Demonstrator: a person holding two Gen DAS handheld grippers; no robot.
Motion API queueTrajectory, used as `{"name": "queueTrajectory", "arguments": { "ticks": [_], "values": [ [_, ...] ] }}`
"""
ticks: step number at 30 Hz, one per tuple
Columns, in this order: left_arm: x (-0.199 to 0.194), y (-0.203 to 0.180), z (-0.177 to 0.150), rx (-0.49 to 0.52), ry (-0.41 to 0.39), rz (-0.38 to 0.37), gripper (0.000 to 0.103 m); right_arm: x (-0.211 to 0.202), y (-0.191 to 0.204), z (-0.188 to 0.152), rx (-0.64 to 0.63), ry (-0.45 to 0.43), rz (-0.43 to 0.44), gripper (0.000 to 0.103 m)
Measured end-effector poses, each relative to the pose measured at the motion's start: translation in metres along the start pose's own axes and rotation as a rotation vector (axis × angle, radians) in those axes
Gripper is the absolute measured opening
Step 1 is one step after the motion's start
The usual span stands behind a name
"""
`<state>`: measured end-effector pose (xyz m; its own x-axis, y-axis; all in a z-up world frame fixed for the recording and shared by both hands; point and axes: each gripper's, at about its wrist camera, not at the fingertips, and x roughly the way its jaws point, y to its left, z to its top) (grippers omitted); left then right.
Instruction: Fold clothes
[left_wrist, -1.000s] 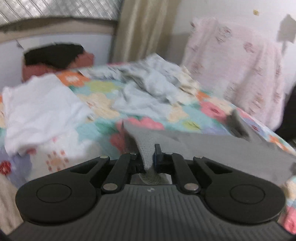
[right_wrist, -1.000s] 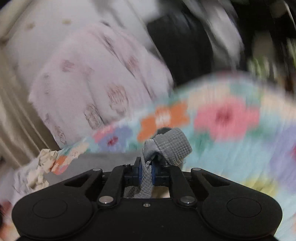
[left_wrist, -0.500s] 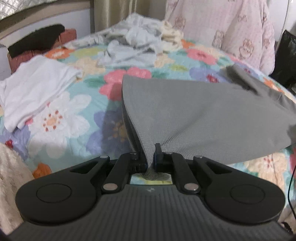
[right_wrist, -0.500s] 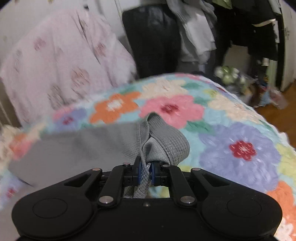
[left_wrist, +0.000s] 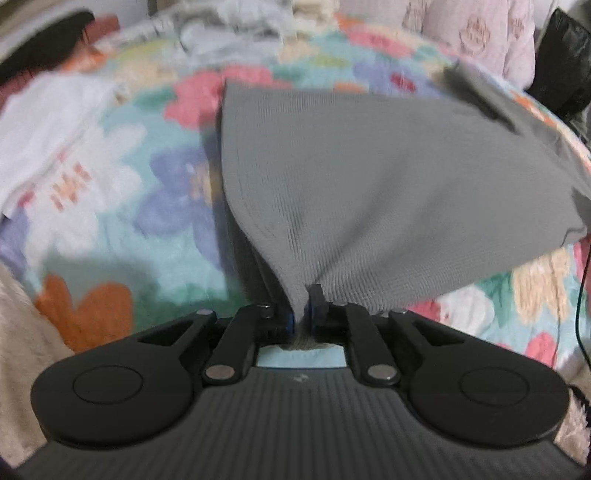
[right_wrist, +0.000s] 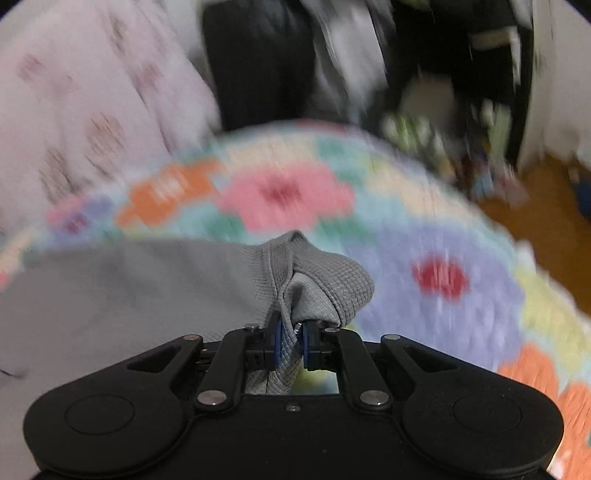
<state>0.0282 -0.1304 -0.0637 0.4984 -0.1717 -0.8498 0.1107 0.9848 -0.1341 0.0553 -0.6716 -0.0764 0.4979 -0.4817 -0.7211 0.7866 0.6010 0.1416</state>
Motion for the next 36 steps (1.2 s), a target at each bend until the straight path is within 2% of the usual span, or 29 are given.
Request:
{"name": "queueTrajectory", "arguments": {
  "ticks": [2,3,6,7,9,10,12,15,18,19,21,24,25,27,29,31,33,34,35,36],
  "values": [
    [-0.006,0.002,0.007,0.006,0.015,-0.023,0.014,0.003,-0.010,0.003,0.032,0.009,0.014,0.021],
    [-0.013,0.001,0.011,0.017,0.015,-0.028,0.021,0.002,-0.012,0.004,0.042,0.011,0.011,0.025],
    [-0.042,-0.008,0.022,0.096,-0.063,-0.052,0.041,-0.002,-0.014,0.005,0.065,0.000,-0.037,0.050],
    [-0.048,-0.011,0.026,0.114,-0.083,-0.060,0.046,-0.003,-0.015,0.006,0.074,-0.013,-0.074,0.063],
    [-0.057,-0.014,0.034,0.135,-0.109,-0.079,0.047,-0.006,-0.019,0.010,0.095,-0.050,-0.146,0.066],
    [-0.062,-0.015,0.038,0.146,-0.123,-0.089,0.047,-0.007,-0.023,0.012,0.119,-0.061,-0.153,0.066],
    [-0.061,-0.014,0.048,0.121,-0.110,-0.138,0.047,-0.011,-0.036,0.012,0.201,-0.084,-0.092,0.065],
    [-0.050,-0.012,0.071,0.089,-0.150,-0.169,0.047,-0.023,-0.030,0.015,0.167,-0.172,-0.014,0.061],
    [-0.024,-0.028,0.109,0.103,-0.167,-0.224,0.047,-0.046,0.004,0.022,0.001,-0.304,0.095,0.060],
    [-0.014,-0.037,0.123,0.110,-0.163,-0.258,0.047,-0.048,0.020,0.025,-0.064,-0.312,0.152,0.059],
    [0.009,-0.060,0.151,0.126,-0.151,-0.313,0.048,-0.037,0.057,0.032,-0.183,-0.256,0.293,0.058],
    [0.042,-0.105,0.190,0.173,-0.107,-0.344,0.048,-0.004,0.108,0.030,-0.299,-0.147,0.447,0.055],
    [0.053,-0.120,0.201,0.200,-0.096,-0.357,0.048,0.005,0.122,0.027,-0.334,-0.130,0.460,0.055],
    [0.072,-0.147,0.223,0.237,-0.095,-0.359,0.050,0.022,0.145,0.024,-0.429,-0.129,0.415,0.055],
    [0.093,-0.169,0.244,0.259,-0.122,-0.330,0.056,0.038,0.158,0.024,-0.510,-0.119,0.368,0.055],
    [0.119,-0.185,0.259,0.267,-0.115,-0.310,0.060,0.052,0.167,0.024,-0.585,-0.097,0.325,0.054],
    [0.145,-0.199,0.273,0.262,-0.085,-0.320,0.060,0.064,0.172,0.022,-0.660,-0.057,0.290,0.033],
    [0.159,-0.204,0.278,0.250,-0.055,-0.352,0.062,0.068,0.174,0.019,-0.690,-0.051,0.292,0.009],
    [0.173,-0.209,0.284,0.235,-0.027,-0.377,0.062,0.069,0.175,0.017,-0.713,-0.060,0.305,0.001],
    [0.185,-0.213,0.287,0.218,-0.009,-0.391,0.059,0.068,0.176,0.016,-0.730,-0.072,0.306,0.001]
  ]
}}
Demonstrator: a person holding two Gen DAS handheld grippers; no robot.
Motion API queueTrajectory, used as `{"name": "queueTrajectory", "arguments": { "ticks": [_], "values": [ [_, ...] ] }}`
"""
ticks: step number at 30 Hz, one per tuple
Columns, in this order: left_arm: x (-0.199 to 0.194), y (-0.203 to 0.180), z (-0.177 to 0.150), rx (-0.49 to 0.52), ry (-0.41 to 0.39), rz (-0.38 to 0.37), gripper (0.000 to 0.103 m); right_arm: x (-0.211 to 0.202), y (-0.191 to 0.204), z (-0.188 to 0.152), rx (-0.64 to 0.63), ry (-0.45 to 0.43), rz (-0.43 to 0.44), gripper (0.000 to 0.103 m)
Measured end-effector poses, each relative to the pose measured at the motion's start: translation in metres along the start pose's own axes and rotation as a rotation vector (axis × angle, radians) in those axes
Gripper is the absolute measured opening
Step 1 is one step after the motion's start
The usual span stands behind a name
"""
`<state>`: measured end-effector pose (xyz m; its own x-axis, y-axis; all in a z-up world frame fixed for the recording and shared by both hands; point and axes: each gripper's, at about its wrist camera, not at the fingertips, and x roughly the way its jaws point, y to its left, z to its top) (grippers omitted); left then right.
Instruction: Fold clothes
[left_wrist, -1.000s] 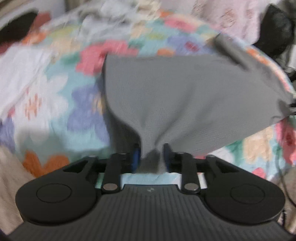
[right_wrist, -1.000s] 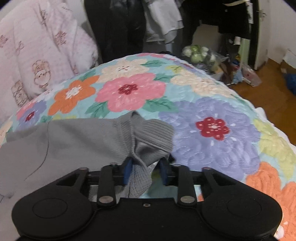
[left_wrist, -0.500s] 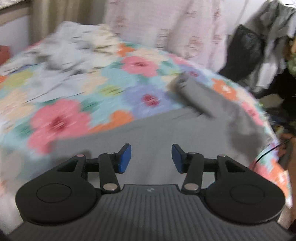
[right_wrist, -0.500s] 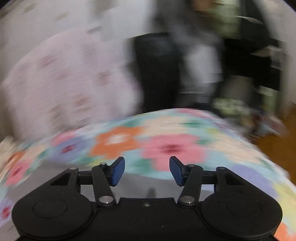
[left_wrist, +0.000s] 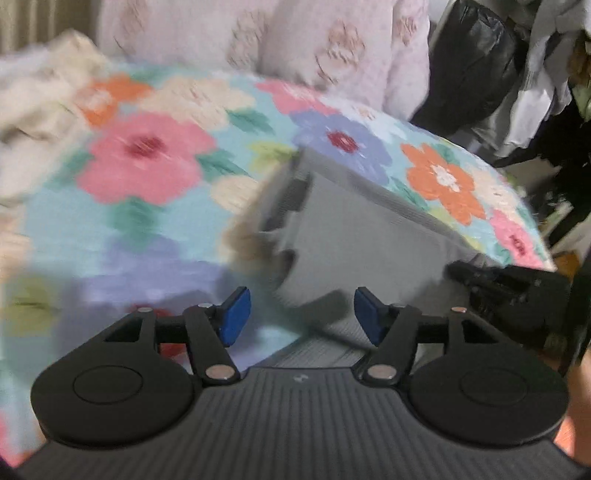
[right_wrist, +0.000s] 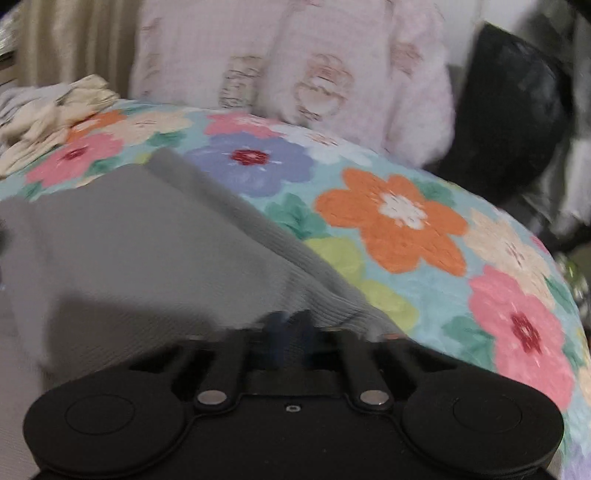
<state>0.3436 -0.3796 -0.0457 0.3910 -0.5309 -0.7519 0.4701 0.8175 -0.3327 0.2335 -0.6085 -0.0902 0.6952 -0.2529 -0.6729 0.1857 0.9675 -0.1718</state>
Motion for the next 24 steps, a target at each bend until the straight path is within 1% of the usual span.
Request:
{"name": "queueTrajectory", "arguments": {
  "ticks": [1,2,3,4,6,8,10,11,12,13,14,15,16,18,20,21,22,23,24],
  "values": [
    [0.010,-0.001,0.002,0.000,0.005,0.002,0.035,-0.001,0.001,0.001,-0.014,-0.006,-0.008,0.000],
    [0.016,-0.004,0.004,0.026,0.008,0.019,0.010,-0.003,0.001,0.002,-0.012,-0.018,-0.014,0.000],
    [0.018,-0.010,0.006,0.069,-0.010,0.044,0.005,-0.006,-0.002,0.005,0.002,-0.034,-0.017,0.000],
    [0.016,-0.018,0.008,0.116,-0.037,0.071,0.005,-0.010,-0.005,0.008,0.017,-0.058,-0.024,0.000],
    [0.001,-0.032,0.015,0.195,-0.150,0.078,0.005,-0.019,-0.014,0.015,0.050,-0.120,-0.046,0.000],
    [-0.013,-0.036,0.024,0.185,-0.234,0.037,0.005,-0.029,-0.028,0.021,0.118,-0.192,-0.047,0.000],
    [-0.015,-0.037,0.029,0.180,-0.288,0.023,0.005,-0.038,-0.043,0.025,0.199,-0.258,-0.033,0.000],
    [-0.010,-0.038,0.029,0.184,-0.294,0.040,0.005,-0.038,-0.050,0.024,0.238,-0.269,-0.009,0.000],
    [0.001,-0.037,0.029,0.179,-0.252,0.074,0.005,-0.035,-0.054,0.022,0.260,-0.257,0.015,0.000],
    [0.016,-0.035,0.029,0.163,-0.173,0.090,0.005,-0.029,-0.056,0.020,0.272,-0.224,0.035,0.000],
    [0.030,-0.031,0.027,0.143,-0.105,0.080,0.006,-0.022,-0.058,0.017,0.280,-0.184,0.052,0.002],
    [0.038,-0.027,0.023,0.135,-0.072,0.069,0.006,-0.017,-0.059,0.015,0.290,-0.150,0.067,0.004],
    [0.042,-0.025,0.020,0.144,-0.056,0.079,0.007,-0.012,-0.060,0.013,0.301,-0.121,0.081,0.008],
    [0.048,-0.025,0.013,0.172,-0.030,0.117,0.008,-0.006,-0.062,0.010,0.320,-0.076,0.110,0.026],
    [0.046,-0.024,0.010,0.174,-0.031,0.113,0.012,-0.006,-0.062,0.009,0.326,-0.066,0.144,0.055],
    [0.045,-0.023,0.010,0.167,-0.029,0.107,0.018,-0.006,-0.060,0.009,0.312,-0.056,0.152,0.061],
    [0.045,-0.022,0.011,0.157,-0.024,0.101,0.030,-0.004,-0.057,0.010,0.289,-0.040,0.154,0.067],
    [0.045,-0.021,0.012,0.140,-0.019,0.085,0.039,0.000,-0.051,0.011,0.245,-0.016,0.143,0.067],
    [0.047,-0.020,0.016,0.120,-0.018,0.063,0.056,0.005,-0.044,0.013,0.184,0.010,0.120,0.067]
  ]
}}
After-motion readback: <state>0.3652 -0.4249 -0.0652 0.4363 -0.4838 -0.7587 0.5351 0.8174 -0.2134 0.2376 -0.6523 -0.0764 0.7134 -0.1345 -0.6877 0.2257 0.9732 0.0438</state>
